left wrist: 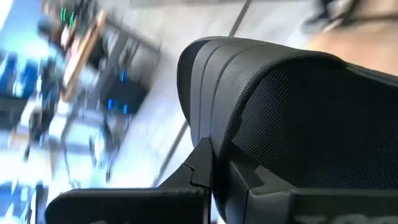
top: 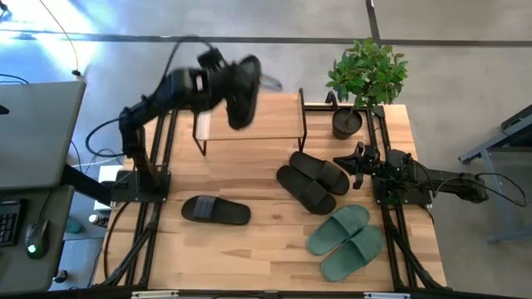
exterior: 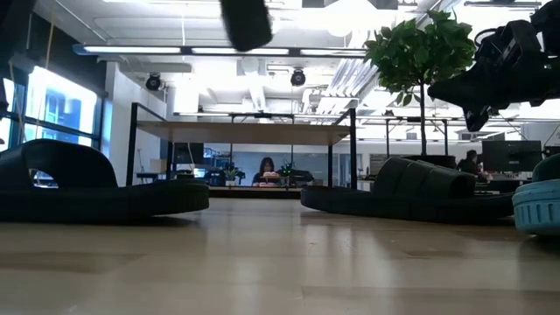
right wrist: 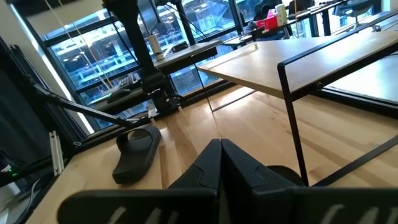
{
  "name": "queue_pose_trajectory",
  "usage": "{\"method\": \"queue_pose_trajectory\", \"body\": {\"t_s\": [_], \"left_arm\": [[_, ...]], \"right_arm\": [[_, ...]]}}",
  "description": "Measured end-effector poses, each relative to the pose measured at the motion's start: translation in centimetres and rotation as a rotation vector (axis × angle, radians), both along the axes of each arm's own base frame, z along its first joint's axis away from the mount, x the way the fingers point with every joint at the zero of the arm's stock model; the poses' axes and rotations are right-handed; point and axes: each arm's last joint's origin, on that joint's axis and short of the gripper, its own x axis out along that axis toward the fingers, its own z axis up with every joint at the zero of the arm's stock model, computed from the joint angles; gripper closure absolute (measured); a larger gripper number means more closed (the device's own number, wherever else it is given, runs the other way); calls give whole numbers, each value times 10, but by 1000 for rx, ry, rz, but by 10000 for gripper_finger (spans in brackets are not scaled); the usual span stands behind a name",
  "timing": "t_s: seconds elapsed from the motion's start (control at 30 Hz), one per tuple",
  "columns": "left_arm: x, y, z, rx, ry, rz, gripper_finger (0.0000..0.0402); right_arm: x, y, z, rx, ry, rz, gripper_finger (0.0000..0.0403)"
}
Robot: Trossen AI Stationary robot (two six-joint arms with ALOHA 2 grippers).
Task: Pick and place slides into the shelf
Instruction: Put the bottom black slide on the shelf
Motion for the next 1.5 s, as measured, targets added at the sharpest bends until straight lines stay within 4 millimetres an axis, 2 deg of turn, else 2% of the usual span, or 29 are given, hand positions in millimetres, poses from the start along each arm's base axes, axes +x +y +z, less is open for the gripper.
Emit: {"method": "queue_pose_trajectory", "body": {"t_s": [0.13,0.33,0.47,0.63,0.8,0.9,1.03,1.23,1.37,1.5], "left_arm": [[-11,38,-15,-25,99,89,401],[1,63,-59,-110,243,3,401],[12,70,-92,-133,315,-34,401],[17,74,-129,-124,378,6,401],[15,76,-162,-62,469,105,401],[10,73,-179,-81,511,120,401],[-7,63,-185,-75,479,141,401],[-37,40,-179,-16,380,126,401],[-31,30,-177,46,433,27,401],[-26,27,-183,36,518,-32,401]], "right_arm": [[0,0,0,0,0,-3,402],[0,-1,1,-1,-7,-40,402],[0,-2,1,-9,-9,-68,402],[-1,-3,1,-29,-7,-93,402],[-1,-3,1,-28,-8,-94,402],[-1,-3,1,-28,-8,-95,402],[-1,-3,2,-28,-9,-101,402],[-1,-3,2,-29,-12,-125,402],[-1,-4,2,-28,-12,-129,402],[-1,-4,2,-26,-13,-129,402]]}}
